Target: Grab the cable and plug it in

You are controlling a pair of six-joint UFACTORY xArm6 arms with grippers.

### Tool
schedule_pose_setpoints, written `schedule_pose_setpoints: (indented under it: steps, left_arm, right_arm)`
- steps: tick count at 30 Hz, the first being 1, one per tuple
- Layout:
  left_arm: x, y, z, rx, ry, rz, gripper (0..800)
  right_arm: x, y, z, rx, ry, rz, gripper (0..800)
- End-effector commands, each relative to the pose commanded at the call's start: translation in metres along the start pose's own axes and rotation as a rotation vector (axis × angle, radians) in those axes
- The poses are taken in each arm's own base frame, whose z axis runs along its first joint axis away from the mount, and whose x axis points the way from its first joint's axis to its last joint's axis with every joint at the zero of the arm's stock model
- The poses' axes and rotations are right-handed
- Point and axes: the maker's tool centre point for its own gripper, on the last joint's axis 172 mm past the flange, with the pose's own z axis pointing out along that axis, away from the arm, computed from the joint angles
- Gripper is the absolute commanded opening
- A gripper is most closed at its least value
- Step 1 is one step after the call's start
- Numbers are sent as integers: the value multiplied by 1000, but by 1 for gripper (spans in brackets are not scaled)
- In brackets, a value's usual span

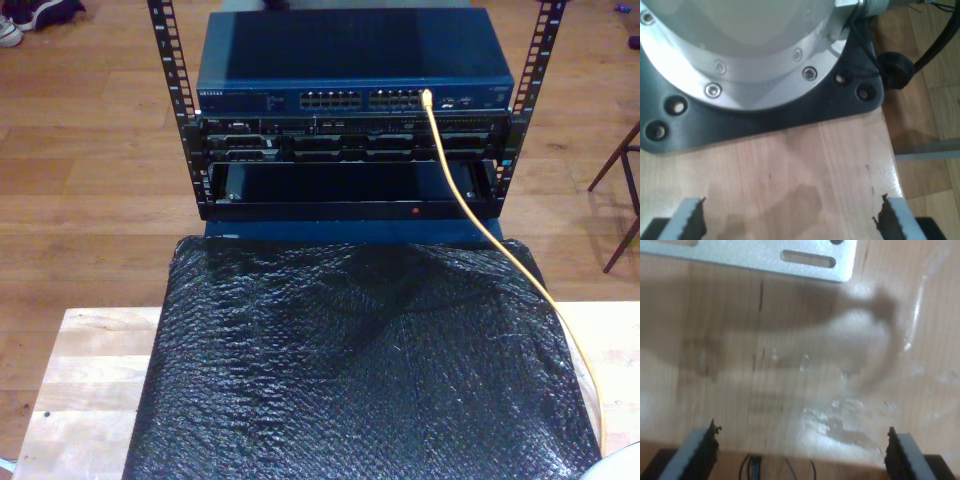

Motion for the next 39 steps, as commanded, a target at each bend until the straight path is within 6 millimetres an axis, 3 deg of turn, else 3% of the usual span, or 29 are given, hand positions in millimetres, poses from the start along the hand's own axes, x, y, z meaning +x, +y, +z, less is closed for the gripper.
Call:
schedule_pose_setpoints:
  steps: [14, 39]
  left_arm:
    - [0, 0, 0, 0, 0, 0, 800]
    - [0, 0, 0, 0, 2, 0, 800]
  right_arm:
    - [7, -5, 10, -9, 17, 30, 798]
    - [4, -8, 9, -10, 9, 41, 798]
